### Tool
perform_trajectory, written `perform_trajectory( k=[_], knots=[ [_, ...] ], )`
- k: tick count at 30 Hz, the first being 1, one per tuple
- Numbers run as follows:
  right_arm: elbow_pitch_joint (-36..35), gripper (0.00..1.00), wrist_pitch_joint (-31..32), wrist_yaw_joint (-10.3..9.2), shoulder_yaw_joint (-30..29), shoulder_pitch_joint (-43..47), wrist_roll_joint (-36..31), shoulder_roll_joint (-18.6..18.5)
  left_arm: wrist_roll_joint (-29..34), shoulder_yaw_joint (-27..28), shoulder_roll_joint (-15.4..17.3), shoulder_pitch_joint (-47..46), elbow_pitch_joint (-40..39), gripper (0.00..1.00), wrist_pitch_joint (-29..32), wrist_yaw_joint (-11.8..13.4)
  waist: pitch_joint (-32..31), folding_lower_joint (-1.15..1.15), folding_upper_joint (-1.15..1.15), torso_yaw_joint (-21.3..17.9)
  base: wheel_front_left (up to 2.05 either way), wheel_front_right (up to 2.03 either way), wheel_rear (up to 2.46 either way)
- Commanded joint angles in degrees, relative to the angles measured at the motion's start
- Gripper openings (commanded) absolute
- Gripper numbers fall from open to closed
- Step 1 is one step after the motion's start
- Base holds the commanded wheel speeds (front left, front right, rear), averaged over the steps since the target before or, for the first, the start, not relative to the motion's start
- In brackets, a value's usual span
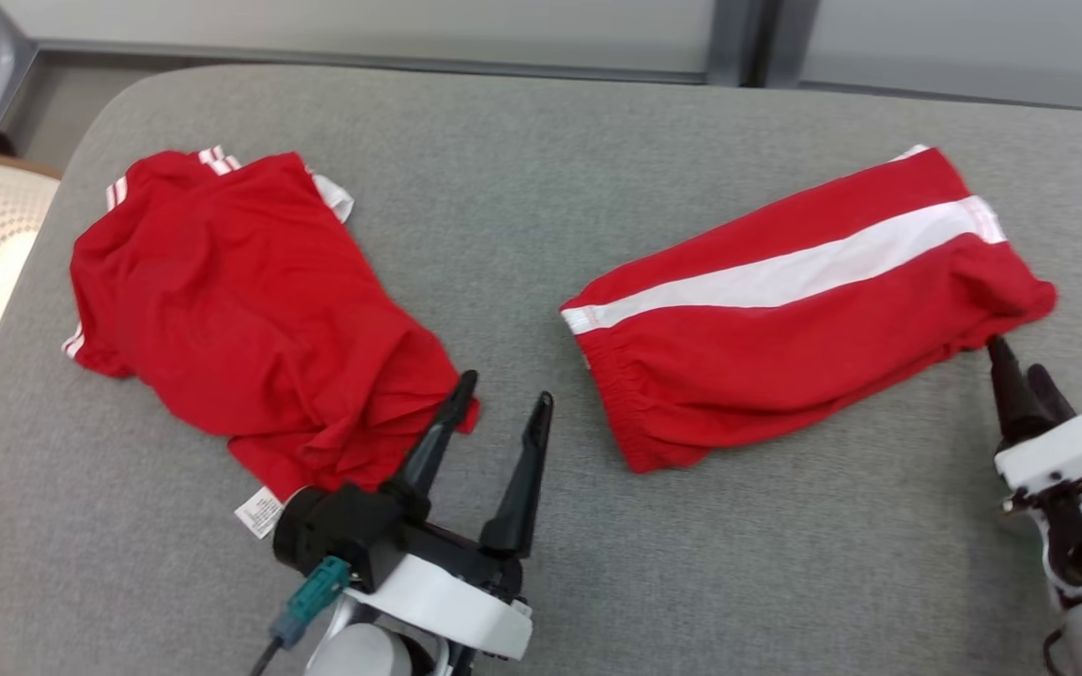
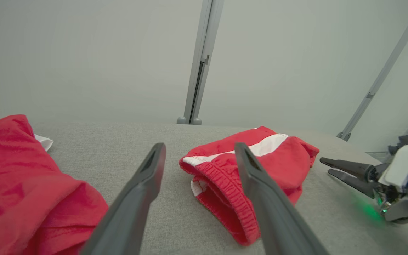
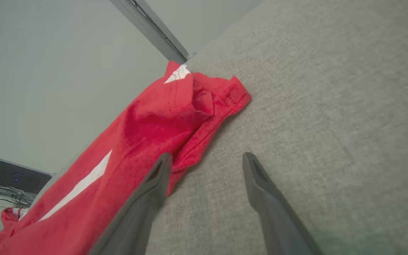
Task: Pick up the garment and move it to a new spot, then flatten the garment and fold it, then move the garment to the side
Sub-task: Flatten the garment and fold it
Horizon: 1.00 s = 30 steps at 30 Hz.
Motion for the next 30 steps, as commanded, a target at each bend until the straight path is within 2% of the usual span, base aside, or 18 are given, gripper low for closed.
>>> perform_trajectory(
  k=[1, 8, 20, 30],
  knots=[
    [0.61, 1.00, 1.00, 0.05, -0.48, -0.93, 1.18, 0.42, 0.22, -0.50, 0.12, -0.84, 0.13, 1.00, -0.12, 0.24, 2.40, 0.00, 0.00, 2.63, 0.00, 0.00, 0.00],
    [4.45, 1.00, 7.33, 0.25, -4.85, -5.14, 6.65, 2.25, -1.71, -4.72, 0.13, -2.65, -1.16, 1.00, -0.12, 1.71, 5.39, 0.00, 0.00, 6.19, 0.00, 0.00, 0.00],
    [7.22, 1.00, 10.55, 0.32, -5.16, -8.82, 6.28, 2.76, -2.36, -7.66, 0.14, -4.39, -1.81, 1.00, -0.12, 2.43, 7.11, 0.00, 0.00, 8.17, 0.00, 0.00, 0.00],
    [8.52, 1.00, 9.96, 0.33, -3.83, -11.39, 4.99, 2.46, -2.48, -8.28, 0.14, -4.94, -2.31, 1.00, -0.12, 2.69, 7.99, 0.00, 0.00, 9.29, 0.00, 0.00, 0.00]
  ],
)
